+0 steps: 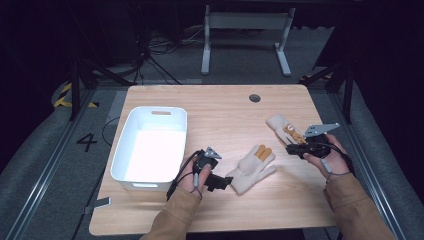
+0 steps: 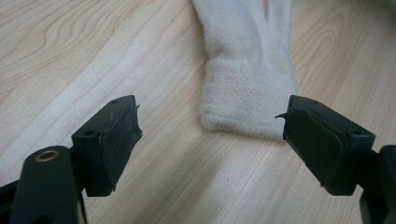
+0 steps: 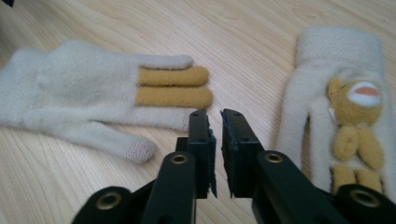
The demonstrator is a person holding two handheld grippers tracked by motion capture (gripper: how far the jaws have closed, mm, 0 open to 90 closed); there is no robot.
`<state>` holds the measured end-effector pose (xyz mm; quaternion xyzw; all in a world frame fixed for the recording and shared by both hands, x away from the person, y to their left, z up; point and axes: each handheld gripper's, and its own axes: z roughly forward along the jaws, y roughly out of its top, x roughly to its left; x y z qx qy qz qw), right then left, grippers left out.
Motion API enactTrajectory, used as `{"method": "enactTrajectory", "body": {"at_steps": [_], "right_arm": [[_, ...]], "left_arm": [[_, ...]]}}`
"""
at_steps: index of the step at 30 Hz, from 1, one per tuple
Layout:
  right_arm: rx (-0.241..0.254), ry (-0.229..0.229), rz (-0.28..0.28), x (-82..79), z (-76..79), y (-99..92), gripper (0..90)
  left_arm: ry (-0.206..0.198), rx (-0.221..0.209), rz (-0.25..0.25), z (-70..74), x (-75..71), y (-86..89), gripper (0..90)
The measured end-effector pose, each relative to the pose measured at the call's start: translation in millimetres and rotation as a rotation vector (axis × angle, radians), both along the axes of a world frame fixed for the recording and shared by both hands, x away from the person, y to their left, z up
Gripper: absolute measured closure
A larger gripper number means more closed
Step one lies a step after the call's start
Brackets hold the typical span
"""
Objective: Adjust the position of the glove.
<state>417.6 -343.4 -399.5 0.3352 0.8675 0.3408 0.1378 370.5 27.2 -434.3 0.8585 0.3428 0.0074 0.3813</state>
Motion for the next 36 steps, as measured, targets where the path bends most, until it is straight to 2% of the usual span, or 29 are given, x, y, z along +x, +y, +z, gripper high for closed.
{"method": "enactTrajectory", "body": {"at_steps": [2,5,7,8,9,12,15,19,23,29,36], "right_arm": [[0.003,0.016,0.015,1.5,-0.5,2.9,88.8],[0.027,0.033,0.029,4.7,0.7,8.0,89.7],[0.019,0.034,0.041,7.8,3.4,15.1,89.9],[0.011,0.041,0.059,9.8,4.6,22.3,90.0],[0.011,0.041,0.059,9.8,4.6,22.3,90.0],[0.013,0.066,0.076,13.4,1.2,33.0,90.0],[0.017,0.069,0.084,17.3,-0.5,42.5,90.0],[0.016,0.066,0.097,21.4,-1.0,55.2,90.0],[-0.060,0.059,0.149,20.0,-9.1,78.4,90.0],[-0.074,0.065,0.158,27.0,-16.9,90.8,89.9],[-0.120,0.064,0.143,34.0,-27.6,94.2,89.7]], "left_arm": [[0.002,0.000,-0.020,3.0,-0.9,0.2,19.3],[-0.004,0.003,-0.028,6.5,-2.1,0.5,19.1],[-0.007,0.020,-0.040,10.2,-3.8,0.7,19.2],[-0.012,0.037,-0.068,12.7,-5.8,0.5,19.2],[-0.012,0.037,-0.068,12.7,-5.8,0.5,19.2],[-0.020,0.080,-0.117,15.2,-10.5,-0.9,19.5],[-0.020,0.071,-0.111,16.8,-12.6,-0.9,19.5],[-0.019,0.081,-0.117,18.9,-17.2,0.9,19.5],[-0.004,0.117,-0.148,17.4,-22.8,2.4,19.7],[0.001,0.117,-0.140,16.7,-28.7,9.2,20.0],[0.004,0.131,-0.124,15.7,-29.8,14.9,20.0]]}}
